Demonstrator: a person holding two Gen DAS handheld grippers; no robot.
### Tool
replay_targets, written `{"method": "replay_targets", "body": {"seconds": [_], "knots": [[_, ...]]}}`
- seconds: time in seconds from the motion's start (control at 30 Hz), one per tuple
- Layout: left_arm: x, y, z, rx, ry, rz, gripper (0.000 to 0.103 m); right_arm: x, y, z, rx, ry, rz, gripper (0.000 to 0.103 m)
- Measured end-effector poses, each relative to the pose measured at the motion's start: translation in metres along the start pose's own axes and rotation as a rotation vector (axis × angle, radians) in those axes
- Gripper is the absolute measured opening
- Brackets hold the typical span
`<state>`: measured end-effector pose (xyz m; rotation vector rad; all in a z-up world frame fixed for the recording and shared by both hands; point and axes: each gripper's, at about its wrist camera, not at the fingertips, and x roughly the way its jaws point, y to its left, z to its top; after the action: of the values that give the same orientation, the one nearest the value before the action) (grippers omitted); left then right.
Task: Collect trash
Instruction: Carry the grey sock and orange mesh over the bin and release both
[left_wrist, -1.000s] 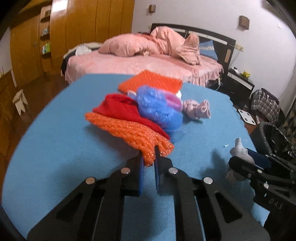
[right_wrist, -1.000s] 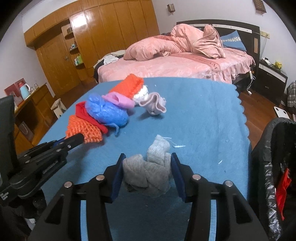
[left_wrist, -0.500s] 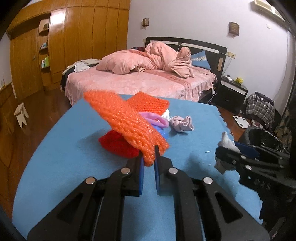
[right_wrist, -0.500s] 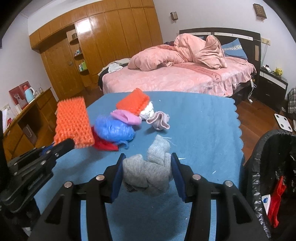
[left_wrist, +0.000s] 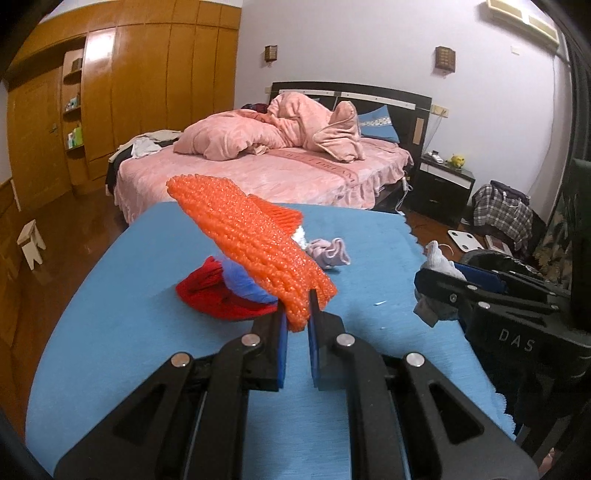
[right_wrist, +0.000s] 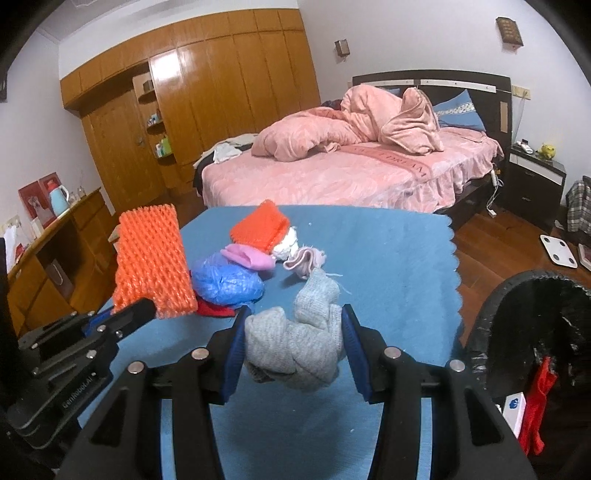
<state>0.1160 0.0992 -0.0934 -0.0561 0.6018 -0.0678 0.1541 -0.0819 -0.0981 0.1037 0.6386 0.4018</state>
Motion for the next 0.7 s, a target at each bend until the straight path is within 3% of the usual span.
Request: {"method": "replay_targets", "body": {"seconds": [0.7], "knots": [[0.000, -0.074, 0.014, 0.096, -0.039, -0.160, 0.009, -0.063, -0.062, 0.013, 0.055, -0.103, -0.116, 0.048]]}}
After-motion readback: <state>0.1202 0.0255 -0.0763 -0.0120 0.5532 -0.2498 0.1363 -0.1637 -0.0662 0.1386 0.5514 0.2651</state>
